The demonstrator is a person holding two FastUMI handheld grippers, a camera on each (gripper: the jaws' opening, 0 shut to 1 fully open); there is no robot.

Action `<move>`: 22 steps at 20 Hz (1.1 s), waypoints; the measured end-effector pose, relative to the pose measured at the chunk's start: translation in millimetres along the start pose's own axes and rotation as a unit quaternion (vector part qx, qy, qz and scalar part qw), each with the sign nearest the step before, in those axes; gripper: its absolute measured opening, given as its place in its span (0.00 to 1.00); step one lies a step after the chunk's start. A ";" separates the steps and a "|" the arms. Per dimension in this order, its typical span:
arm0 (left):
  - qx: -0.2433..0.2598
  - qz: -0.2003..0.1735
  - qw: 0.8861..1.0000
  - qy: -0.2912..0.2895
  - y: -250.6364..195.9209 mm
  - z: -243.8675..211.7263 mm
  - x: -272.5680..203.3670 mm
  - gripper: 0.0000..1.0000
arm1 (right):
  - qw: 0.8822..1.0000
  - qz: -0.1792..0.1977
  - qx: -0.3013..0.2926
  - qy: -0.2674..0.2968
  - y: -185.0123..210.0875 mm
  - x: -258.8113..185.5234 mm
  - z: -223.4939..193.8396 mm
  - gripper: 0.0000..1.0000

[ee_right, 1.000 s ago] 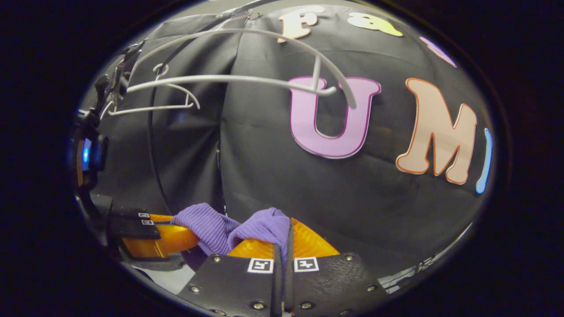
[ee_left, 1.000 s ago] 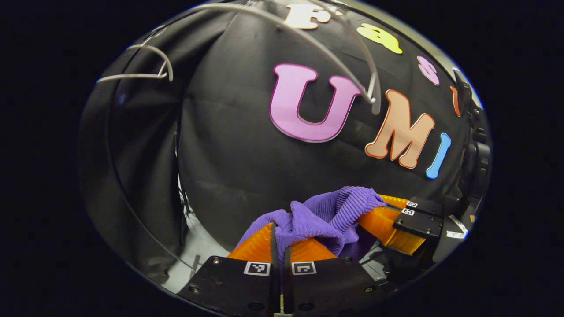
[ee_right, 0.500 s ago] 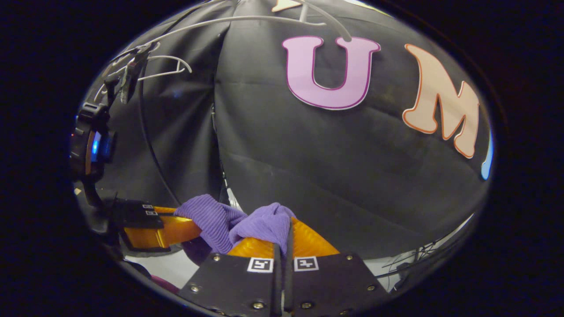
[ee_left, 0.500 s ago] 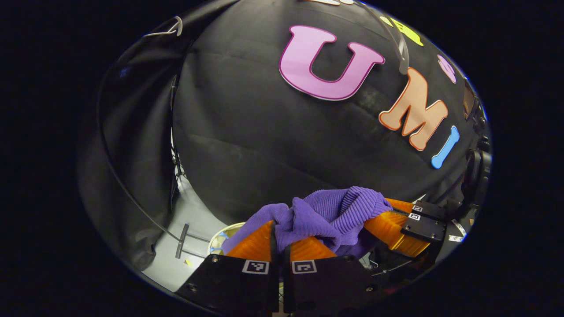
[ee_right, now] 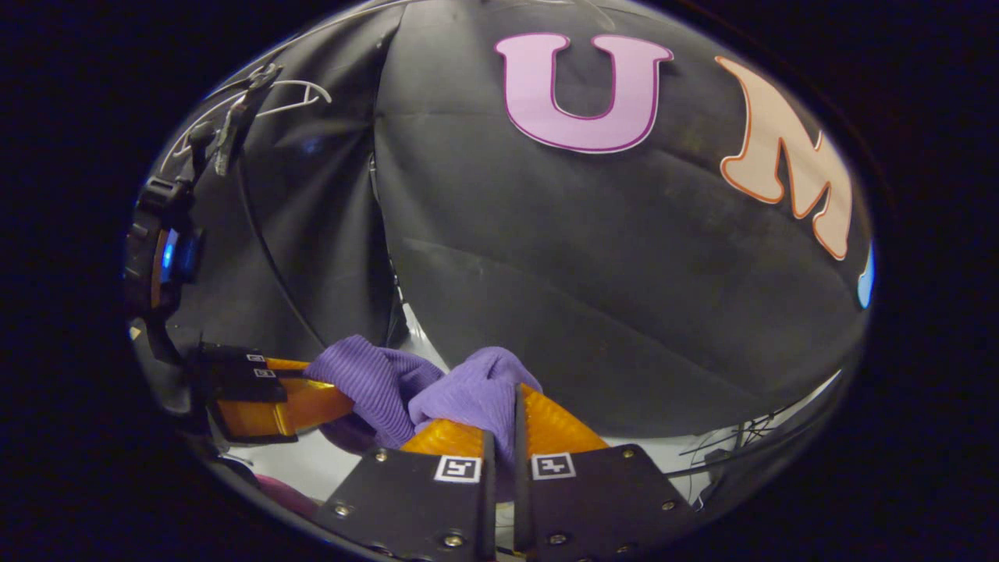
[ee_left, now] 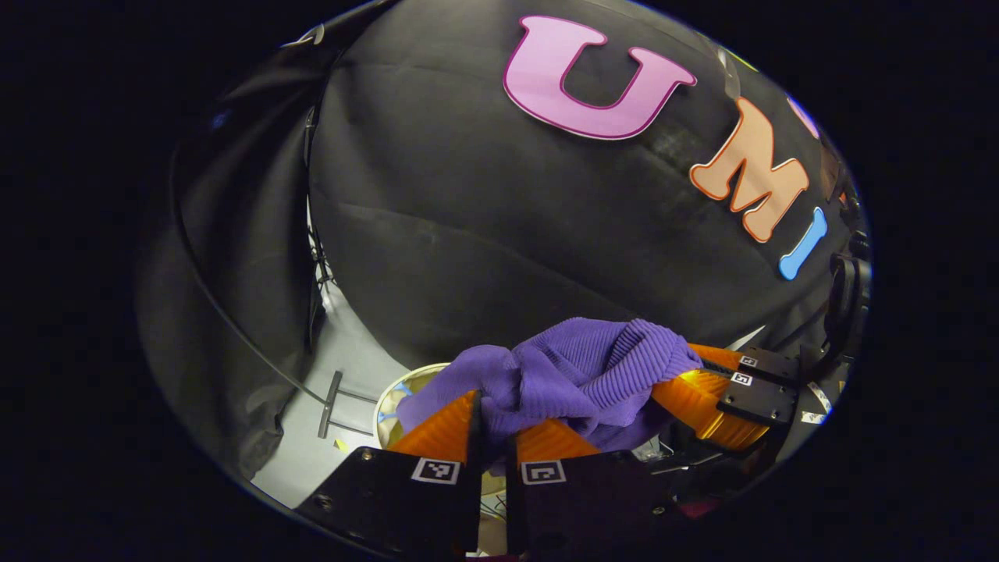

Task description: Grasp the clothes on the hanger with both hands and then place them into the laundry hamper below.

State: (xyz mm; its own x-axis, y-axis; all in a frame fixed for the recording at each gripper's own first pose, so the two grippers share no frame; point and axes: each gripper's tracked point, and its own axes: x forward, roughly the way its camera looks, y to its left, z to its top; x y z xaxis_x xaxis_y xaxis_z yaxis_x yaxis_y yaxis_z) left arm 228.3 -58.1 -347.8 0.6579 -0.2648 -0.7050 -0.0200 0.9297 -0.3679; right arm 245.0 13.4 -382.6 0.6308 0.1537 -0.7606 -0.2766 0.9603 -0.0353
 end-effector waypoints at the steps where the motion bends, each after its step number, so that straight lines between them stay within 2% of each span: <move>1: -0.004 0.001 1.000 0.003 2.7 -2.5 -1.5 0.15 | 1.000 0.001 0.000 0.004 1.1 -0.4 -3.0 0.10; 7: -0.011 0.009 1.000 0.013 5.0 -7.9 1.0 0.17 | 1.000 0.002 0.000 0.020 0.8 2.0 -12.7 0.11; 8: -0.011 0.009 1.000 0.013 6.3 -7.3 -0.6 0.12 | 1.000 0.001 0.001 0.023 1.6 2.4 -13.8 0.11; 9: -0.010 0.008 1.000 0.011 4.1 -5.4 -0.5 0.22 | 1.000 0.002 0.002 0.025 2.4 1.6 -15.7 0.11; 12: -0.008 0.001 1.000 0.001 -0.4 -0.8 0.2 0.31 | 1.000 0.006 0.003 0.024 2.7 0.5 -15.3 0.13; 17: 0.007 -0.005 1.000 0.002 -0.6 -3.2 -2.7 0.31 | 1.000 0.006 0.000 0.004 1.7 -1.0 2.7 0.13; 22: 0.012 -0.004 1.000 0.001 -2.6 -2.1 -0.8 0.31 | 1.000 0.006 0.003 0.007 3.6 -1.6 0.5 0.13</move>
State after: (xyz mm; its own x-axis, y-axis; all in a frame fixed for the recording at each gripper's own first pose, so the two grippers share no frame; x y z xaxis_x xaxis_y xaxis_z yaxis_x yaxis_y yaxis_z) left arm 226.3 -60.8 -347.5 0.6568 -0.2724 -0.7031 0.0036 0.9336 -0.3582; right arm 243.3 16.7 -381.2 0.6174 0.1631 -0.7695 -0.2807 0.9595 -0.0218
